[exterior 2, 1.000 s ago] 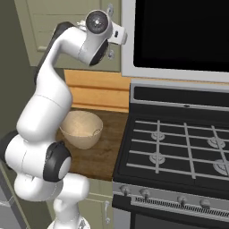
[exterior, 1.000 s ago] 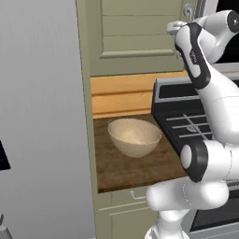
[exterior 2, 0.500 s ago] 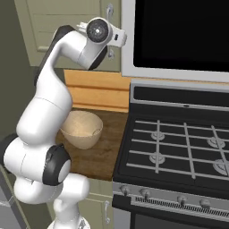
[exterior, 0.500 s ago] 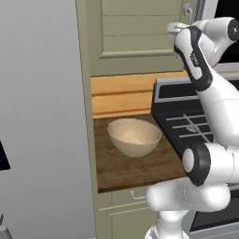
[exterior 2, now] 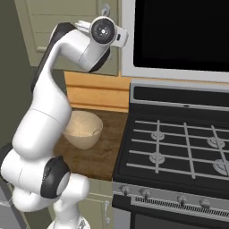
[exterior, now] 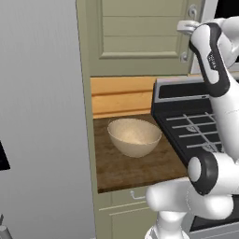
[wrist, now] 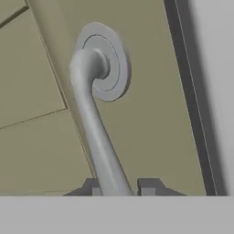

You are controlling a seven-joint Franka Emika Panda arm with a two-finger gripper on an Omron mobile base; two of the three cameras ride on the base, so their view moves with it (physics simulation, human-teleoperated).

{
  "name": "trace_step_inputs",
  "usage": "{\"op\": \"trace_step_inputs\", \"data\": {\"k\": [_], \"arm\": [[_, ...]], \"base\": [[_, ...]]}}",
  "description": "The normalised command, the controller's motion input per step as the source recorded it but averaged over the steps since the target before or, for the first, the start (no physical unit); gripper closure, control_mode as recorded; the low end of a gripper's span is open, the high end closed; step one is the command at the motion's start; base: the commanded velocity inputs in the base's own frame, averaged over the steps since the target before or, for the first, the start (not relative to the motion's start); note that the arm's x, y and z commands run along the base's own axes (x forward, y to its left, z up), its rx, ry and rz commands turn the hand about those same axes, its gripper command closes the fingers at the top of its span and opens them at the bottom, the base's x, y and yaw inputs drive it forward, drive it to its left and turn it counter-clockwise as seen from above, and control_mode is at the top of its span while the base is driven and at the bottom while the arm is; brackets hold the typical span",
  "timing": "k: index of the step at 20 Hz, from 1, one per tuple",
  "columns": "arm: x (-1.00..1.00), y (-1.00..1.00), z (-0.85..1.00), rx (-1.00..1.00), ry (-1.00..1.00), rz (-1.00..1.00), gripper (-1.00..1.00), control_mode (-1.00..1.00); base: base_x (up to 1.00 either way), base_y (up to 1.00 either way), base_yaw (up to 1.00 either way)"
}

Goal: Open the cabinet, pick up the bread from the cabinet and place it in the basket. Then move the basket to the dining counter.

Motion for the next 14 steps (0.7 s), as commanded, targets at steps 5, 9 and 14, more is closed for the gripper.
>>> {"op": "trace_step_inputs", "data": {"k": [5, 9, 14], "arm": [[-1.0, 0.0, 0.53, 0.0, 0.04, 0.04, 1.0, -1.0], [-1.0, 0.02, 0.34, 0.0, 0.01, 0.03, 1.0, -1.0], [-1.0, 0.1, 0.37, 0.0, 0.0, 0.02, 1.0, -1.0]], "base": [[0.0, 0.0, 0.0], [0.0, 0.0, 0.0], [0.0, 0.0, 0.0]]}}
